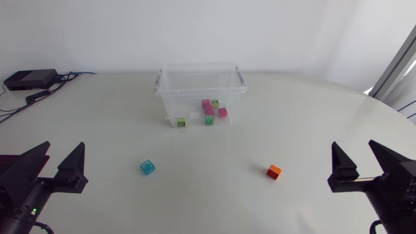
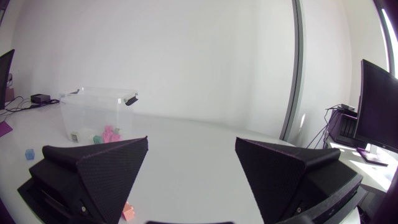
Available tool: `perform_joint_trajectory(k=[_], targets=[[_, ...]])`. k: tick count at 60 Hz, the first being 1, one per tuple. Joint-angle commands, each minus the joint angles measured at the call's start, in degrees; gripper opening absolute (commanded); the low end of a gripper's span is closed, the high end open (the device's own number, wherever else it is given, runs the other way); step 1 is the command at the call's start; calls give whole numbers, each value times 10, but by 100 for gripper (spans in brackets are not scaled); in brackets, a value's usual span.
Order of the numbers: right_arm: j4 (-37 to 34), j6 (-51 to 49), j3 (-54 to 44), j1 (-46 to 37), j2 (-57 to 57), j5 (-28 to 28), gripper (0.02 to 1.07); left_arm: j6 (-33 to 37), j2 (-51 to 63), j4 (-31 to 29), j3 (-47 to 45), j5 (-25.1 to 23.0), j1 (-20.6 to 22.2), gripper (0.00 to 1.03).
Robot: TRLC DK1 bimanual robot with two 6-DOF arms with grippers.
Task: Place the duplo bricks in the container
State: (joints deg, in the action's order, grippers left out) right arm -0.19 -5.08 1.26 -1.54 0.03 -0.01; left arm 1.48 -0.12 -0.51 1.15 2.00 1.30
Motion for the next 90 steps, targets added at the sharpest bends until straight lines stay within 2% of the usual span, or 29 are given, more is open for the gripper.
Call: perform_joint_trajectory(k=[1,24,32,40,48,56,63,75,84,90], targets=[[-2,12,-13,6,-3,-3,103,-2,-6,2,-11,-1,-4,99],[-9,10,16,8,-2,3,103,-1,-7,-14,33,-1,-7,97],[-9,10,63,8,52,4,103,-2,14,-20,82,-1,-6,97],[-11,10,123,10,145,-1,103,-2,100,-33,160,-1,-6,97],[-26,12,195,16,246,-3,103,-2,210,-79,247,-2,-1,96],[-81,20,280,22,352,-4,103,-9,390,-183,362,-9,0,91],[-128,37,343,21,437,-25,103,-13,487,-235,417,-11,5,91],[-181,57,396,21,527,-68,103,-3,611,-285,465,-11,37,92],[-235,69,430,7,587,-126,103,51,704,-296,482,-11,66,95],[-283,62,457,2,625,-155,103,134,792,-344,526,-11,85,95]])
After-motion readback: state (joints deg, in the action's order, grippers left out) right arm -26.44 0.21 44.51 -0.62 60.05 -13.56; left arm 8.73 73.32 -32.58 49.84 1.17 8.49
